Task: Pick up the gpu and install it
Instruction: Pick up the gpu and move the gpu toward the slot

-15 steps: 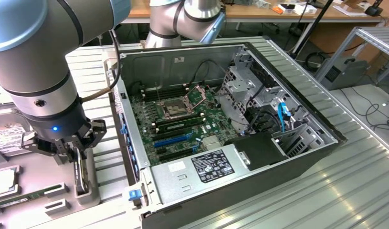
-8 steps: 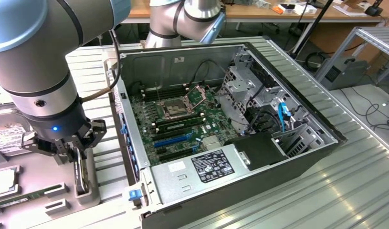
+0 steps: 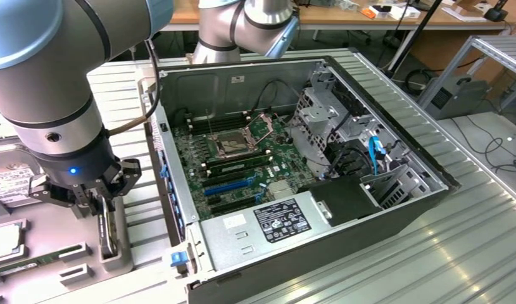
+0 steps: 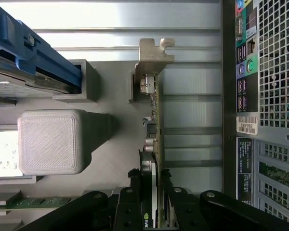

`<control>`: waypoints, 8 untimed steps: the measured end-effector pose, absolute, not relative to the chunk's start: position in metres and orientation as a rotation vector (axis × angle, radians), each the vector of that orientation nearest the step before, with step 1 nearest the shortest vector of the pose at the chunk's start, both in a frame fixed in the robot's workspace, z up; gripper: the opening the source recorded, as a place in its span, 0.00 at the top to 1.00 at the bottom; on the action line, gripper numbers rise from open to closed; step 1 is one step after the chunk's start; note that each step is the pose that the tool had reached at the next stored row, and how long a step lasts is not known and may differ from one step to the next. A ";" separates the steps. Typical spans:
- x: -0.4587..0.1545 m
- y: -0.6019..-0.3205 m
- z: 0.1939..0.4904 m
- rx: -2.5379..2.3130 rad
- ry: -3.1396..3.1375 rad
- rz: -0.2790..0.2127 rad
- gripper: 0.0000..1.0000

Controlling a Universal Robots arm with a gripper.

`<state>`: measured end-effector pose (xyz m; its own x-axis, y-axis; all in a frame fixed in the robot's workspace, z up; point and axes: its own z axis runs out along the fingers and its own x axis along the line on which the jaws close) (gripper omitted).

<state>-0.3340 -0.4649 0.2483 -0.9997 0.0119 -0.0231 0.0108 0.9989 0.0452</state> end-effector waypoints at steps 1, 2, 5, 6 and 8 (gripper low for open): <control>-0.334 -0.465 0.249 0.018 3.117 0.070 0.73; -0.334 -0.465 0.250 0.018 3.117 0.070 0.73; -0.334 -0.465 0.254 0.018 3.117 0.070 0.73; -0.334 -0.465 0.255 0.018 3.117 0.070 0.73; -0.334 -0.465 0.256 0.018 3.117 0.070 0.73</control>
